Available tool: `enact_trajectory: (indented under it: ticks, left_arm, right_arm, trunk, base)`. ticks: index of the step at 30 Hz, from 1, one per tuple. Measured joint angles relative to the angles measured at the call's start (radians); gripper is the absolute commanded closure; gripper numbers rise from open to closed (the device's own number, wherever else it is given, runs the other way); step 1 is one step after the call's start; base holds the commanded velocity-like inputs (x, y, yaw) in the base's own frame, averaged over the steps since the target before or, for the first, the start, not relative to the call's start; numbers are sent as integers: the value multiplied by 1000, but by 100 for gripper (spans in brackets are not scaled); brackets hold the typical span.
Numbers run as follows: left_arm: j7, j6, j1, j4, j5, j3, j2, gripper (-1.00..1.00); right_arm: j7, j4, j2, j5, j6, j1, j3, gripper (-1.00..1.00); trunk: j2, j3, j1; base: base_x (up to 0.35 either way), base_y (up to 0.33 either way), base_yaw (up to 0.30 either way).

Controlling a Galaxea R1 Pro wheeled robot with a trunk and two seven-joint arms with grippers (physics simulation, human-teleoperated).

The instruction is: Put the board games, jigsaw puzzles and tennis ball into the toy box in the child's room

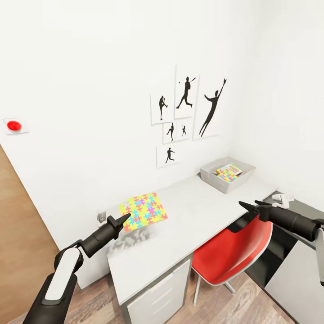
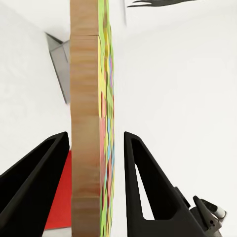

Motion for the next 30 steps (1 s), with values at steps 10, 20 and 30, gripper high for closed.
enact_trajectory:
  ticks: [10,20,30]
  left_arm:
    - [-15,-7,26,-25,4,-3,-3,100]
    - [4,-49,37,-73,-2,-12,-15,100]
    - [66,-52,37,-87,0,-12,-16,100]
  right_arm:
    - [9,0,-6,-1,-5,10,-52,-100]
    - [6,0,-28,0,9,2,-105,-100]
    - [7,0,-54,0,13,9,-106,-100]
  trunk:
    - [0,5,0]
    - [0,5,0]
    - [0,8,0]
  base:
    - [0,-2,-23]
    - [0,-230,-134]
    - [0,-323,-293]
